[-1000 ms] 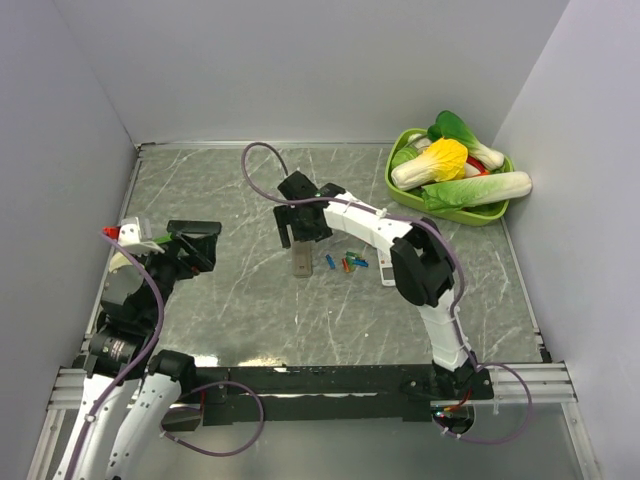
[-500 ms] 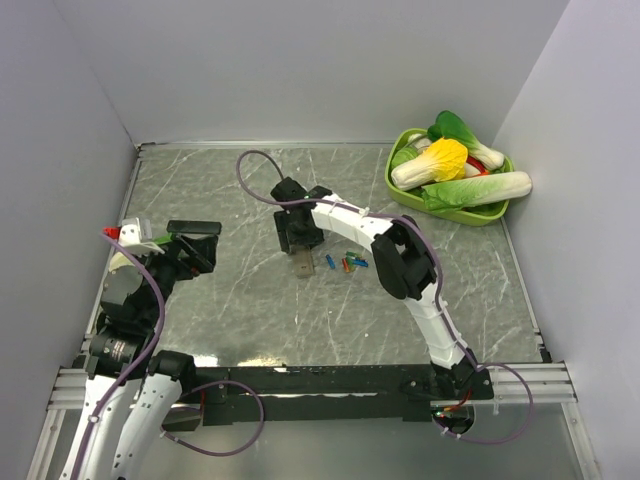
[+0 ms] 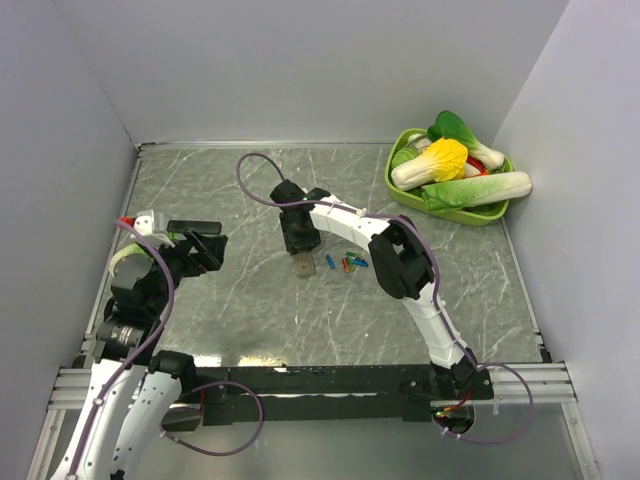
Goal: Load the batteries into the remote control
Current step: Pick up the remote control from the center of the board.
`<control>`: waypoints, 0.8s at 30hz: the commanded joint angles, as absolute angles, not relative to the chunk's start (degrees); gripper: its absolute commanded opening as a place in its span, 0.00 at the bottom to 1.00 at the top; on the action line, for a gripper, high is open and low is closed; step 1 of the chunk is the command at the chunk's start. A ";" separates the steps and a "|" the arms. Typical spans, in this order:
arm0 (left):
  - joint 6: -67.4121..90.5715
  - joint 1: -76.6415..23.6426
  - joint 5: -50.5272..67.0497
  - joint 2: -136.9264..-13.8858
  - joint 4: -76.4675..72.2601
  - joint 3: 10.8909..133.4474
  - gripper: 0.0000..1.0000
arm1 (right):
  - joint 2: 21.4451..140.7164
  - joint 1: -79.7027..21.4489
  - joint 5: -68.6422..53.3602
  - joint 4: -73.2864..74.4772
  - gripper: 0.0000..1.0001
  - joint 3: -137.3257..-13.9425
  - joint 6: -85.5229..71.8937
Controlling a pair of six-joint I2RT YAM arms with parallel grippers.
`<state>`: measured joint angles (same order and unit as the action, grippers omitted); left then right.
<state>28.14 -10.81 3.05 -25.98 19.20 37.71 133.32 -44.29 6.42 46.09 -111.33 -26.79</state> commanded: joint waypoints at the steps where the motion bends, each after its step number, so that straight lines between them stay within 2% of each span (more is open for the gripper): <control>1: 28.74 -10.55 7.46 -29.52 15.56 37.88 0.97 | 130.88 -44.74 6.42 44.04 0.36 -107.68 -28.04; 4: 31.02 -10.55 10.18 -30.14 12.24 36.92 0.97 | 125.61 -44.47 4.49 39.91 0.27 -101.71 -29.09; 10: 39.19 -11.69 12.92 -31.20 6.07 34.11 0.97 | 113.92 -43.77 0.35 30.78 0.18 -87.04 -32.60; 15: 44.03 -18.35 9.41 -32.95 -2.17 30.77 0.97 | 103.64 -43.33 -2.98 22.09 0.14 -78.06 -37.35; 24: 48.25 -34.61 0.89 -42.70 -17.30 26.02 0.97 | 85.09 -41.05 -4.49 10.47 0.13 -59.96 -49.73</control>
